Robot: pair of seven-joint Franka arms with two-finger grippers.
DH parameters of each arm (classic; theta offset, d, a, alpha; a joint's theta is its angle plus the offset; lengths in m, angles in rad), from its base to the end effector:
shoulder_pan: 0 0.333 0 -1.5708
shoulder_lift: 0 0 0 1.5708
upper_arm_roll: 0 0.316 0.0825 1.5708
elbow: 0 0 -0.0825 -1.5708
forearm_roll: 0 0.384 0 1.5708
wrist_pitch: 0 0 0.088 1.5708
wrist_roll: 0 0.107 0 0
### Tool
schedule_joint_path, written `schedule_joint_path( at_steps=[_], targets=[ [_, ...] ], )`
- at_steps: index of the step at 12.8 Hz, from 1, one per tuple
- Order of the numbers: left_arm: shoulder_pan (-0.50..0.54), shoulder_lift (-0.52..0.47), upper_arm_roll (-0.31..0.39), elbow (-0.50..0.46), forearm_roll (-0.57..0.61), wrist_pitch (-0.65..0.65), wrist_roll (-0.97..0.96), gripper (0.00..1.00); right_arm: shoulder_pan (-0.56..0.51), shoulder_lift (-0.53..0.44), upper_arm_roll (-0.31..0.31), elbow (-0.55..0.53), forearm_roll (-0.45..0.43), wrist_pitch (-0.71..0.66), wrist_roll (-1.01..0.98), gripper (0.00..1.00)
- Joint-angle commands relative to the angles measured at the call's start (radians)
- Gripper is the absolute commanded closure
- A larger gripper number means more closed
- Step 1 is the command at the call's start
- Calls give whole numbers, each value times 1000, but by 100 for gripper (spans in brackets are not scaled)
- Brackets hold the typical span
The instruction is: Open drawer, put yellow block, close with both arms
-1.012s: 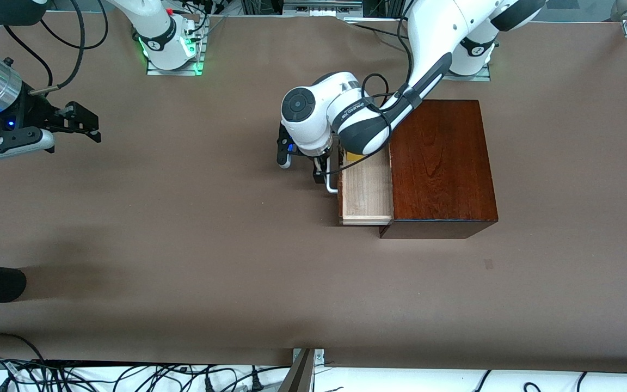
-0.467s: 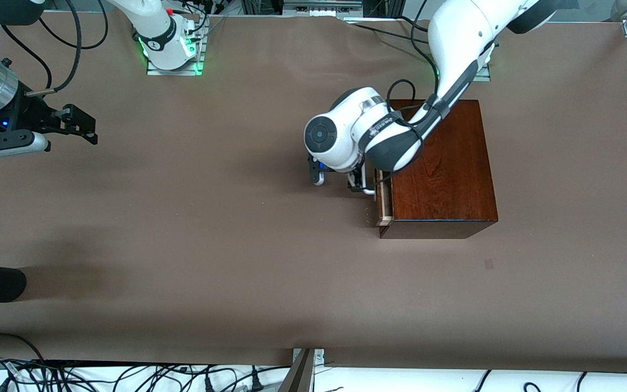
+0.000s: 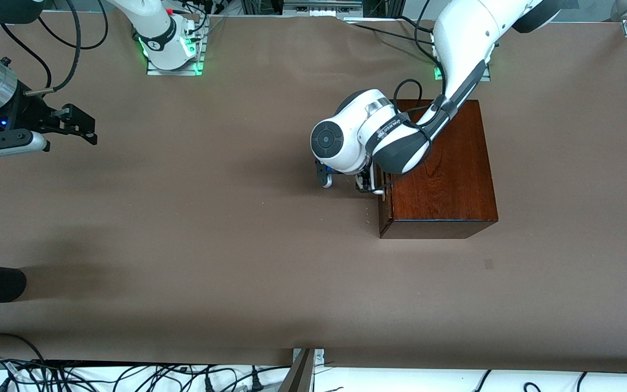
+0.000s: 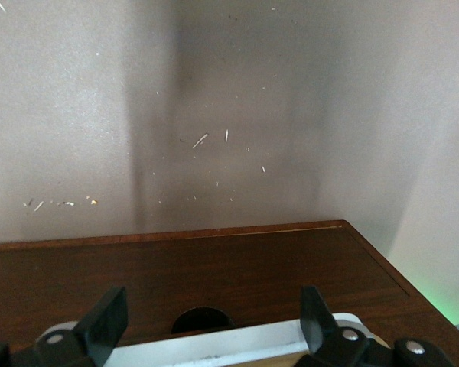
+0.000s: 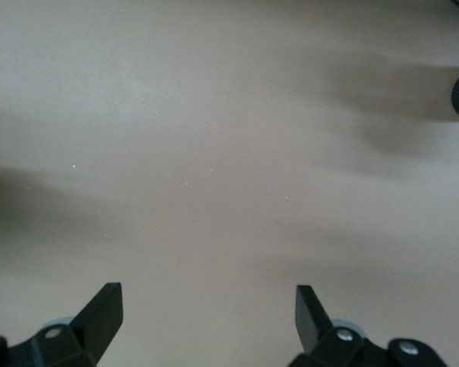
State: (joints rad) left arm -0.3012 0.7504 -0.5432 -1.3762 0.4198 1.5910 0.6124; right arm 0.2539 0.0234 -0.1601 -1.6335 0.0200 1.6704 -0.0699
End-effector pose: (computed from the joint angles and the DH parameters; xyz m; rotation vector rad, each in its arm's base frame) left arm 0.5279 -0.4234 0.2851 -2.1774 2.0589 0.6372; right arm 0.5661 0.0562 0.5905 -3.1149 -0.2527 -0.0213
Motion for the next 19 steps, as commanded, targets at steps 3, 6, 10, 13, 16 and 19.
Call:
schedule_joint_path(
  at_steps=[3,6,10,13,16,19],
  targets=[
    [14,-95,-4,-1,10,-25,0,0,7,4,4,23,-9,-6,12,0],
    [49,-199,-4,52,5,-29,4,0,13,9,2,21,-12,3,13,0],
    [219,-333,-14,60,-102,-75,18,0,16,7,5,23,-6,2,18,0],
    [275,-451,72,36,-179,-111,15,0,16,7,4,23,-6,2,16,0],
    [275,-564,269,-52,-327,-101,-5,0,16,7,4,21,-5,2,13,0],
    [271,-676,419,-142,-453,-76,-286,0,16,7,4,21,-5,0,15,0]
  ],
)
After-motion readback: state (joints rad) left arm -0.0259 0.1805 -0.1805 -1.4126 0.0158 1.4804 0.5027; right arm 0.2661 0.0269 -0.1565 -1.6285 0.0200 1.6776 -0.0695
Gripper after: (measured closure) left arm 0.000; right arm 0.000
